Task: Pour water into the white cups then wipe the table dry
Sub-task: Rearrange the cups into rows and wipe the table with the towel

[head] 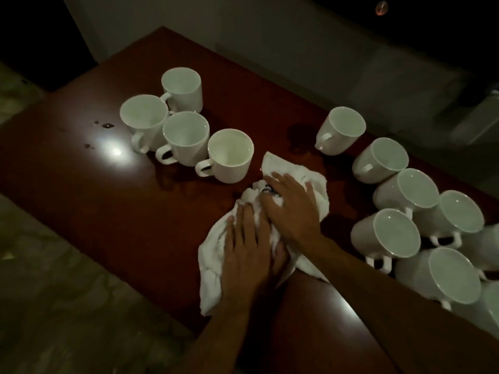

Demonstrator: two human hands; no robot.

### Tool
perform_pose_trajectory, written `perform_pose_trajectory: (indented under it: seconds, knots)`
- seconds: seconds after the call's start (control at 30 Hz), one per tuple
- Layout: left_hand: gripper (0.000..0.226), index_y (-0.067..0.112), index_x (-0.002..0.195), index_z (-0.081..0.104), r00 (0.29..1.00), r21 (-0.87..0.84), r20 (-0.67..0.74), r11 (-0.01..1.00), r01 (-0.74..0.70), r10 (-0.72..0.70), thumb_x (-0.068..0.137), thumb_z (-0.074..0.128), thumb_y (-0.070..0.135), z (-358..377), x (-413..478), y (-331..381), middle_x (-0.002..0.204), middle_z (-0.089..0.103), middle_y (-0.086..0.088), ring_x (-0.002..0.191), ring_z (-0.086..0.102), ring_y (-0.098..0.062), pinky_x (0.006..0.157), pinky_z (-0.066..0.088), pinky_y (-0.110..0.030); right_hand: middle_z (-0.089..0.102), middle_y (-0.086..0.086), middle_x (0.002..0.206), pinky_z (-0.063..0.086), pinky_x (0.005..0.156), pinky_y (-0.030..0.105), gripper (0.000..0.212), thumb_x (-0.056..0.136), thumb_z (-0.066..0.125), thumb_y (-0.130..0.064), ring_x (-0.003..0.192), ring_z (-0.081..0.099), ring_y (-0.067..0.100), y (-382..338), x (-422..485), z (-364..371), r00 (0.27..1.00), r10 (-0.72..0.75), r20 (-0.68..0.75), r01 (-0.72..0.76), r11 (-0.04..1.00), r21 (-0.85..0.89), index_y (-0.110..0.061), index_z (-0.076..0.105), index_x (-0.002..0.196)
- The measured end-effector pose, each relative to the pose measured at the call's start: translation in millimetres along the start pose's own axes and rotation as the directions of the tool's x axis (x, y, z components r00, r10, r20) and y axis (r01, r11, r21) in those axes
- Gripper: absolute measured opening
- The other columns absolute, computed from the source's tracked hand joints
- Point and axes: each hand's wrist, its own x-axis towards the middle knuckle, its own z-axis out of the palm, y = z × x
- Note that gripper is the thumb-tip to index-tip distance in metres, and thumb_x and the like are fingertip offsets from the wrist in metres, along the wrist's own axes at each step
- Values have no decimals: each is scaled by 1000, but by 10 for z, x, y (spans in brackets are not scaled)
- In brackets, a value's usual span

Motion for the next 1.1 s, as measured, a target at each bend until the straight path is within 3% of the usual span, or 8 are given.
perform_pose_trajectory:
  seconds: [0.17, 0.3, 0.47, 0.57, 0.63, 0.83, 1.0, 1.1]
  knots:
    - [72, 20, 158, 13, 972, -150, 70, 966, -211, 223, 98, 29, 55, -205, -68, -576, 162, 24, -15, 149, 26, -28, 119, 27, -45, 31, -12, 160, -4, 122, 49, 53, 102, 34, -51, 150, 15, 8, -192, -457, 54, 990, 139, 28, -136, 987, -83, -33, 36, 152]
    - [69, 22, 158, 17, 913, -198, 112, 909, -366, 392, 98, 31, 54, -308, 11, -882, 164, 19, -12, 152, 17, -22, 121, 24, -46, 18, -13, 164, -3, 121, 53, 54, 102, 27, -52, 152, 5, 10, -354, -691, 71, 974, 209, 91, -187, 961, -203, -36, 28, 154]
    - [70, 30, 158, 14, 835, -238, 118, 832, -502, 537, 96, 38, 52, -345, 204, -1112, 163, 23, -7, 151, 16, -18, 123, 17, -38, 20, -9, 164, -3, 122, 53, 59, 101, 25, -55, 152, 6, 11, -481, -937, 86, 959, 283, 20, -279, 954, -109, -33, 24, 156]
    - [71, 32, 158, 18, 785, -259, 155, 791, -554, 600, 95, 41, 53, -370, 321, -1227, 165, 20, -5, 152, 14, -15, 124, 15, -37, 24, -7, 163, -5, 123, 50, 75, 92, 17, -67, 152, 9, 9, -552, -1070, 157, 917, 396, -39, -394, 918, 45, -29, 22, 157]
    - [72, 30, 158, 20, 743, -265, 168, 756, -599, 648, 94, 44, 52, -387, 389, -1293, 165, 19, -4, 152, 13, -15, 124, 15, -37, 25, -6, 163, -5, 123, 49, 79, 89, 17, -71, 151, 10, 9, -608, -1150, 224, 893, 442, -85, -440, 897, 45, -29, 21, 156]
    - [73, 34, 158, 21, 698, -265, 183, 718, -643, 692, 93, 47, 54, -459, 471, -1456, 165, 18, -2, 151, 16, -13, 124, 12, -35, 27, -5, 162, -5, 123, 49, 83, 87, 17, -79, 152, 11, 11, -799, -1297, 405, 835, 520, -181, -518, 853, 64, -32, 19, 156]
    - [69, 39, 157, 16, 677, -243, 243, 719, -651, 695, 95, 40, 60, -617, 471, -1580, 164, 23, -3, 150, 20, -14, 123, 4, -31, 18, -5, 165, -9, 122, 49, 88, 84, 12, -83, 153, 4, 12, -1012, -1396, 431, 787, 602, -136, -597, 798, 82, -33, 9, 157]
    - [67, 42, 156, 8, 662, -248, 299, 726, -642, 688, 97, 31, 64, -677, 423, -1657, 166, 17, -3, 152, 10, -12, 124, 3, -36, 13, -4, 166, -10, 122, 51, 91, 82, 12, -84, 153, 2, 13, -1136, -1434, 417, 763, 640, -88, -636, 768, 77, -34, 6, 158]
